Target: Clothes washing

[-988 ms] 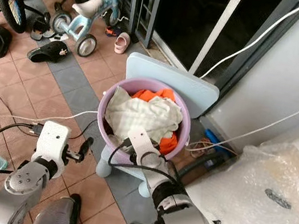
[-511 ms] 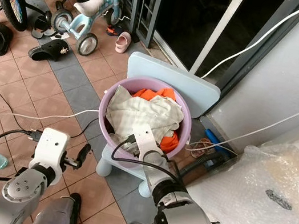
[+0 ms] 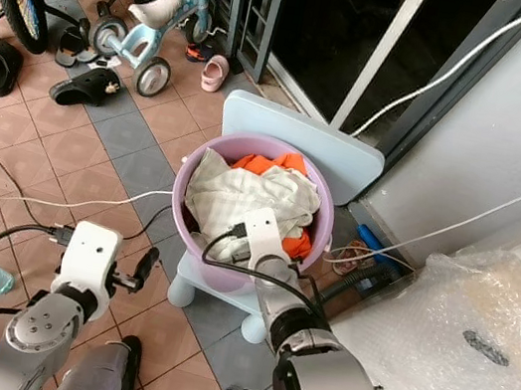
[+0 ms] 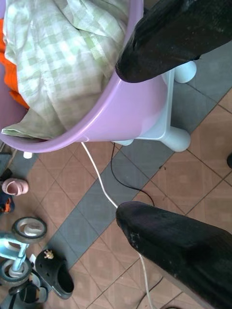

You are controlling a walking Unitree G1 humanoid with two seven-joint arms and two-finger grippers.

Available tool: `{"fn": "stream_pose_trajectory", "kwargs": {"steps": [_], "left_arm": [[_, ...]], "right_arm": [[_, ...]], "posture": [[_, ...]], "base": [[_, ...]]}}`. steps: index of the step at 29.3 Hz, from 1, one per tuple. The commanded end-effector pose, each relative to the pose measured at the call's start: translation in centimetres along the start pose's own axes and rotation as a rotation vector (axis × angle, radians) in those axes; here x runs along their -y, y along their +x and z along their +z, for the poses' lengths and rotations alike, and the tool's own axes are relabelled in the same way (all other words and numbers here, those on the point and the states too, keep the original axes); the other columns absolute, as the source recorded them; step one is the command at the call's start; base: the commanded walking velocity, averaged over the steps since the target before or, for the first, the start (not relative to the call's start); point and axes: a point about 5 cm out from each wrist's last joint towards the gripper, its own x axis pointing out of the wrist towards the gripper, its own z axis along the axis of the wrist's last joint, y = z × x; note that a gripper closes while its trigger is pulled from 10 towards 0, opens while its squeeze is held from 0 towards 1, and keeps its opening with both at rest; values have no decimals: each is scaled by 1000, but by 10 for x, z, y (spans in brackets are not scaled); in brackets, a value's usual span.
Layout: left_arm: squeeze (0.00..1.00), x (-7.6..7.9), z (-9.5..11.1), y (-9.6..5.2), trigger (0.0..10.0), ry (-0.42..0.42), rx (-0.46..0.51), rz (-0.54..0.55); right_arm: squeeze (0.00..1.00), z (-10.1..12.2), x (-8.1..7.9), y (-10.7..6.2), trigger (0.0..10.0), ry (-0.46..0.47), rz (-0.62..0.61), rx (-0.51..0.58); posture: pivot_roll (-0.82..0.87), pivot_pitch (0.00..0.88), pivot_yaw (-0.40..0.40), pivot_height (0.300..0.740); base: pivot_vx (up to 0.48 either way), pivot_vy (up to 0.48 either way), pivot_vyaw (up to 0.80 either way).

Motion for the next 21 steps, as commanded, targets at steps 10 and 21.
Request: {"fn": "stream_pose_trajectory", "kwargs": {"steps": [10, 21], "left_arm": [[0, -20, 10, 19, 10000, -1, 53, 99], [0, -21, 19, 38, 10000, -64, 122, 173]], "right_arm": [[0, 65, 58, -3, 0, 138, -67, 295], [0, 96, 114, -34, 0, 324, -180, 590]], "posture": [[148, 53, -102, 740], [78, 0, -72, 740]], "base": [[0, 0, 0], [0, 0, 0]]}}
